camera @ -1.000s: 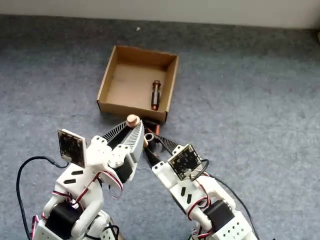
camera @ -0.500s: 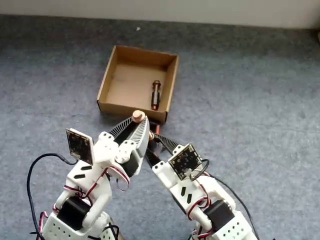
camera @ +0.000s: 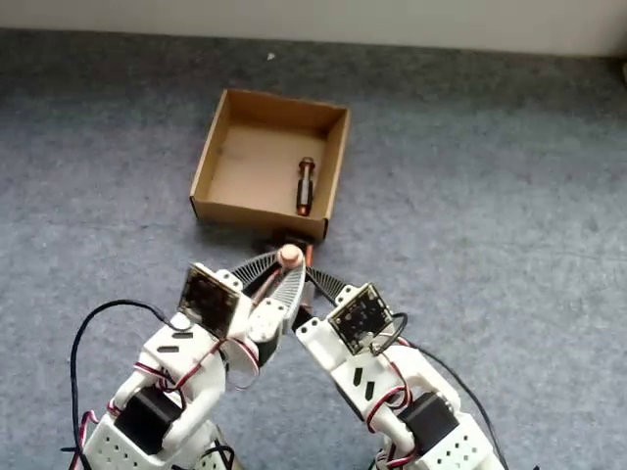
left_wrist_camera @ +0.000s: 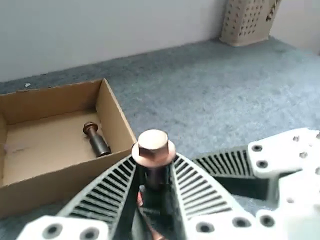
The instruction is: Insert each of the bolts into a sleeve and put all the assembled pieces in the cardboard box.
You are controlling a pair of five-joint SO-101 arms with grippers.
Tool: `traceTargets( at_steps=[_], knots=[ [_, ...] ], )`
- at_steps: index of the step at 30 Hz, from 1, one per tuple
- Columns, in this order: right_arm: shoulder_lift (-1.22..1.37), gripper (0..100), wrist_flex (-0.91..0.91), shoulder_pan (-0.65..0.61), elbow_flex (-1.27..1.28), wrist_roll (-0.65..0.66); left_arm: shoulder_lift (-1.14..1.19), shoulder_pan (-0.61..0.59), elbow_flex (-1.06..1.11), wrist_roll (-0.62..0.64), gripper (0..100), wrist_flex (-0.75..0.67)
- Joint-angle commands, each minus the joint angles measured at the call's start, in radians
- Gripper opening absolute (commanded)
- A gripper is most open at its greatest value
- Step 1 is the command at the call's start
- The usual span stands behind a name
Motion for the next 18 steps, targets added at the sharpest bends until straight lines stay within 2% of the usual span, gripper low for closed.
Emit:
traceTargets(
  at_steps=[1,4,9,13,18],
  knots=[
    [-0.022,0.5,-0.027,0.001,0.128,0.009,-0.007,-0.002,-0.071,0.043,21,0.141],
    [-0.022,0.5,-0.027,0.002,0.128,0.009,-0.005,-0.033,-0.157,0.097,27,0.258],
    [-0.022,0.5,-0.024,0.004,0.127,0.005,-0.005,-0.114,-0.286,0.097,28,0.397],
    [-0.015,0.5,-0.021,0.062,0.128,-0.115,-0.007,-0.249,-0.318,0.095,28,0.43],
    [-0.013,0.5,0.068,0.142,0.116,-0.13,-0.007,-0.458,-0.222,0.098,28,0.423]
  ],
)
